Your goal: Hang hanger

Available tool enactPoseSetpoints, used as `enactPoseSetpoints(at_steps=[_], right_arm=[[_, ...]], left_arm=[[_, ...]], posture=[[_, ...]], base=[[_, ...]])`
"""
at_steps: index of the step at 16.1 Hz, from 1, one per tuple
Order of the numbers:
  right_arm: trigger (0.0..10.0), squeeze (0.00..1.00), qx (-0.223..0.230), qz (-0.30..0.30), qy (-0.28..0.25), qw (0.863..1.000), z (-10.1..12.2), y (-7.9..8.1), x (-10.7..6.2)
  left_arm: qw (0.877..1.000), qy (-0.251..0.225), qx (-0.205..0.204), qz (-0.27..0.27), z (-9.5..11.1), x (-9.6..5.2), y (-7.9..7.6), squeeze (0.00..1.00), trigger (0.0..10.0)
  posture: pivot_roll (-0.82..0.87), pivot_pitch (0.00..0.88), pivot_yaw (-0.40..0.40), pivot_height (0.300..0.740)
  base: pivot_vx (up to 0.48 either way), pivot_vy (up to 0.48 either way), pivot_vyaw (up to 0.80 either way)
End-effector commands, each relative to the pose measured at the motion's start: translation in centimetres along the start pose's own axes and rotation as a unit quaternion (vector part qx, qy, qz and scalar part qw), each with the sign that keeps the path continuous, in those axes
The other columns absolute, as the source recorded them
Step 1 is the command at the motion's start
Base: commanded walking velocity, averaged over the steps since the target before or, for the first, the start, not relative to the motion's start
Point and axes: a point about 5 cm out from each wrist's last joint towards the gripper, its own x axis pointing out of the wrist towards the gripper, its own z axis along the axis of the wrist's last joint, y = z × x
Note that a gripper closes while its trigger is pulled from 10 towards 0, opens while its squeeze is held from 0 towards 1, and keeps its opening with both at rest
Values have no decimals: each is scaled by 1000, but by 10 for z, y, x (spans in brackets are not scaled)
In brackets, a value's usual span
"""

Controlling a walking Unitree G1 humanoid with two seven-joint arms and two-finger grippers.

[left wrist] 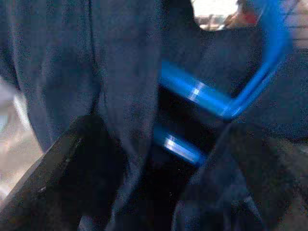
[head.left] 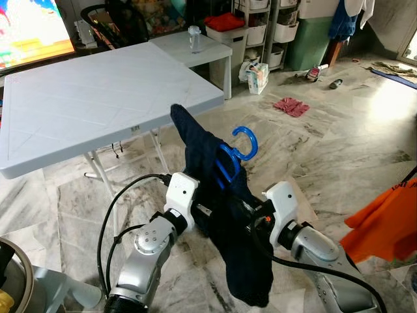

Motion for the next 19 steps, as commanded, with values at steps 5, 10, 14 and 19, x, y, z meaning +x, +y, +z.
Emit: enactPoseSetpoints(at_steps=[5, 10, 14, 19], right_arm=[[10000, 0, -34, -14, -28, 999, 21, -18, 23], [10000, 0, -29, 26, -68, 997, 49, -8, 35], [10000, 0, -53, -18, -52, 997, 41, -29, 26], [10000, 0, -43, 19, -52, 998, 40, -19, 25]], left_arm=[[999, -34, -8, 1, 6, -3, 8, 1000, 10000], [998, -62, 19, 13, 17, 10, 15, 1000, 10000], [994, -87, 47, 52, 32, 12, 33, 1000, 10000], [991, -45, 104, 69, 16, 8, 50, 1000, 10000]], posture=[[-33, 0, 17, 740], [-28, 0, 12, 740], [-40, 0, 21, 740], [-34, 0, 13, 740]], base=[[0, 0, 0], [0, 0, 0], [0, 0, 0], [0, 0, 0]])
